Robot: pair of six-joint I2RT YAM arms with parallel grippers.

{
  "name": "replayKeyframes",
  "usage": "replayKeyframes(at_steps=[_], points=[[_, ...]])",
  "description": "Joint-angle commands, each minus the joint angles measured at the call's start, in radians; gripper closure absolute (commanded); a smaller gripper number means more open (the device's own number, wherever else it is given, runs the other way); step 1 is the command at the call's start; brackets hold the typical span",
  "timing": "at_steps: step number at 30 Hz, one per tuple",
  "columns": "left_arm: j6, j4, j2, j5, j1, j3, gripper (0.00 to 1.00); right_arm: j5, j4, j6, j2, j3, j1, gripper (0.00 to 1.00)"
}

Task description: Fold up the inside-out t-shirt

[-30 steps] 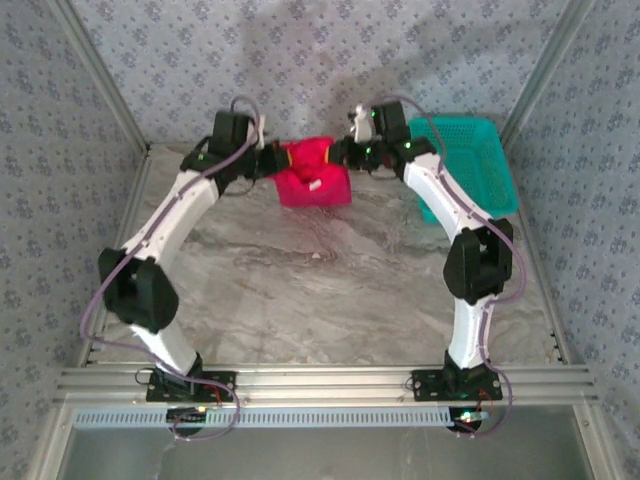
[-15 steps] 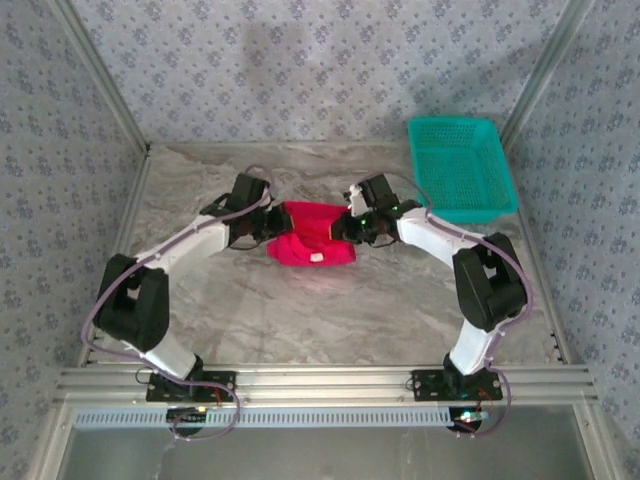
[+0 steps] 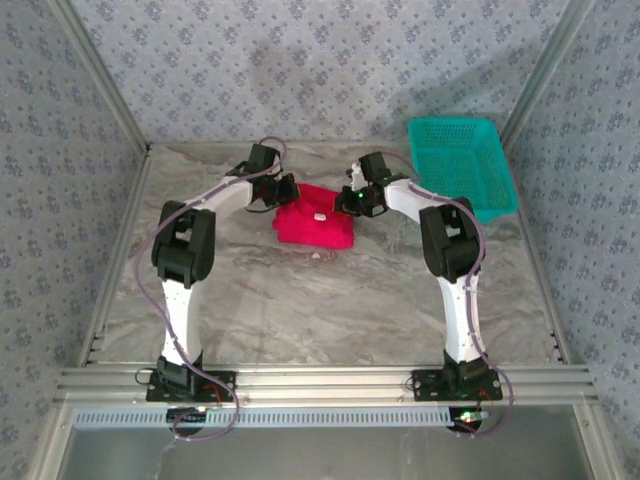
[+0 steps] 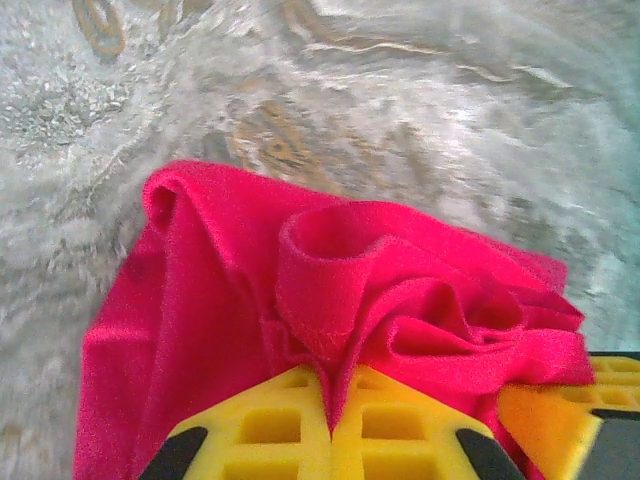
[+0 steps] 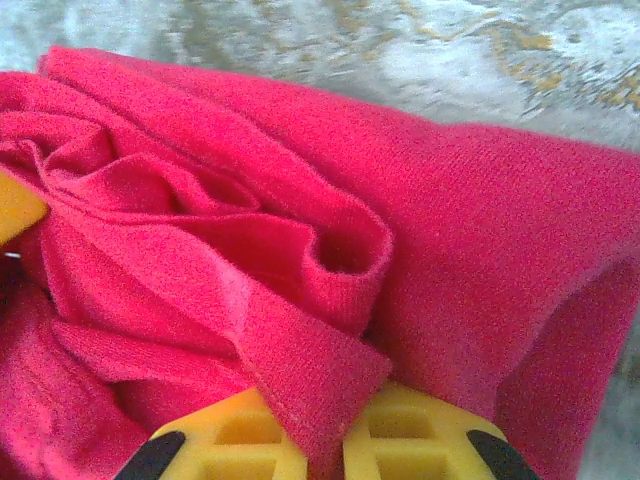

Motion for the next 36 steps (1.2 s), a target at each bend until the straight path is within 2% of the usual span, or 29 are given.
replayKeyframes(at_steps=[1,4,7,9,12,14,17,22,25,28,30,32,36], points=[[0.011,-0.029,0.039,0.0,0.019,0.051,1.0,0.0,-0.12,-0.04,0.059,0.073,-0.011,1.0],[0.034,-0.055,0.045,-0.033,0.021,0.073,1.0,0.008,-0.129,-0.034,0.051,0.076,-0.019,1.0],[0.085,-0.13,0.039,-0.078,0.023,0.124,0.98,0.015,-0.154,-0.028,0.024,0.085,-0.022,0.92],[0.122,-0.178,0.013,-0.117,0.023,0.151,0.87,0.018,-0.175,-0.022,-0.008,0.096,-0.022,0.86],[0.167,-0.233,-0.041,-0.178,0.02,0.175,0.67,0.032,-0.202,-0.003,-0.062,0.105,-0.017,0.65],[0.186,-0.271,-0.081,-0.223,0.016,0.184,0.59,0.058,-0.216,0.012,-0.102,0.101,-0.014,0.55],[0.192,-0.33,-0.136,-0.299,0.006,0.182,0.55,0.129,-0.249,0.043,-0.163,0.076,-0.011,0.51],[0.133,-0.356,-0.257,-0.307,-0.021,0.074,0.67,0.172,-0.228,0.085,-0.285,-0.052,0.002,0.51],[0.054,-0.269,-0.335,-0.198,-0.038,-0.067,0.71,0.117,-0.134,0.139,-0.363,-0.175,0.035,0.55],[-0.085,-0.092,-0.377,-0.049,-0.048,-0.212,0.73,0.056,-0.034,0.231,-0.382,-0.251,0.083,0.63],[-0.197,0.069,-0.373,0.023,-0.064,-0.303,0.75,0.046,0.025,0.299,-0.363,-0.276,0.12,0.69],[-0.261,0.162,-0.341,0.025,-0.076,-0.345,0.76,0.094,0.054,0.333,-0.338,-0.285,0.141,0.72],[-0.298,0.236,-0.208,-0.016,-0.053,-0.28,0.79,0.2,0.009,0.347,-0.211,-0.184,0.104,0.82]])
